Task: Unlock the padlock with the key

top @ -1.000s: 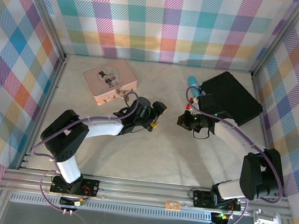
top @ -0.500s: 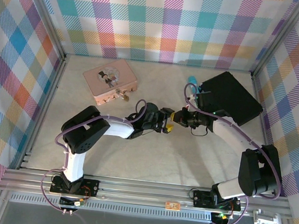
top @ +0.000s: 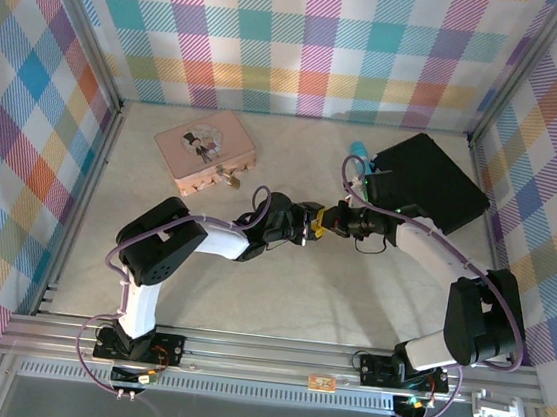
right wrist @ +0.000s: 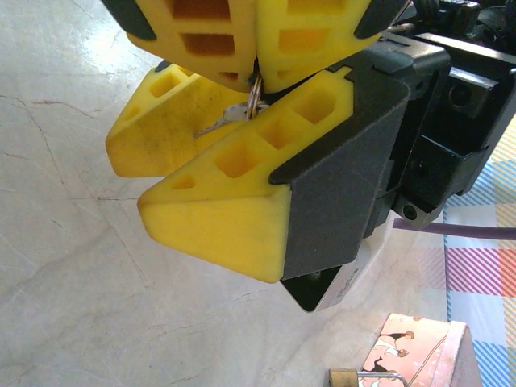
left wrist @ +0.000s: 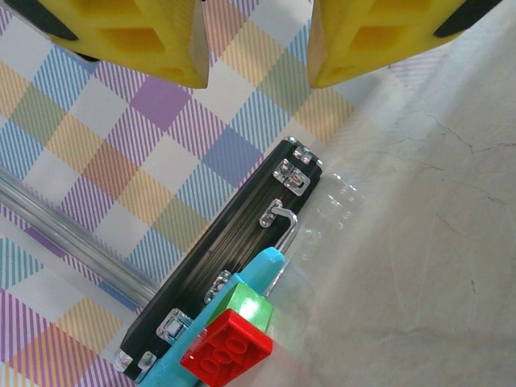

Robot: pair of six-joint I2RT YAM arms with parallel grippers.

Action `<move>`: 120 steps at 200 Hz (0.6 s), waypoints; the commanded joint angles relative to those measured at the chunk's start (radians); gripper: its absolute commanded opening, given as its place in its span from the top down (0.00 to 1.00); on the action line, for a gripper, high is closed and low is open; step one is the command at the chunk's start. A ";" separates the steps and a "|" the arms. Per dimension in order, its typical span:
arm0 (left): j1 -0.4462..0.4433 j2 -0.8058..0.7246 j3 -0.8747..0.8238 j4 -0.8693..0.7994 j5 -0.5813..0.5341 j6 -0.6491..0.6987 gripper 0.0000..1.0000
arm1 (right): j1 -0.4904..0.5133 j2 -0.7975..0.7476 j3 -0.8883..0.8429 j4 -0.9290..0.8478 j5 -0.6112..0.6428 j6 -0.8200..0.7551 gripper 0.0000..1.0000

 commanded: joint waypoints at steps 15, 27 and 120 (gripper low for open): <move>-0.016 0.031 -0.041 0.064 0.002 -0.066 0.64 | 0.006 -0.031 -0.004 0.028 -0.027 -0.020 1.00; -0.016 0.037 -0.042 0.074 0.002 -0.068 0.68 | 0.006 -0.037 -0.007 0.030 -0.031 -0.018 1.00; -0.014 0.054 -0.069 0.139 -0.027 -0.097 0.82 | 0.006 -0.048 -0.021 0.015 -0.040 -0.019 1.00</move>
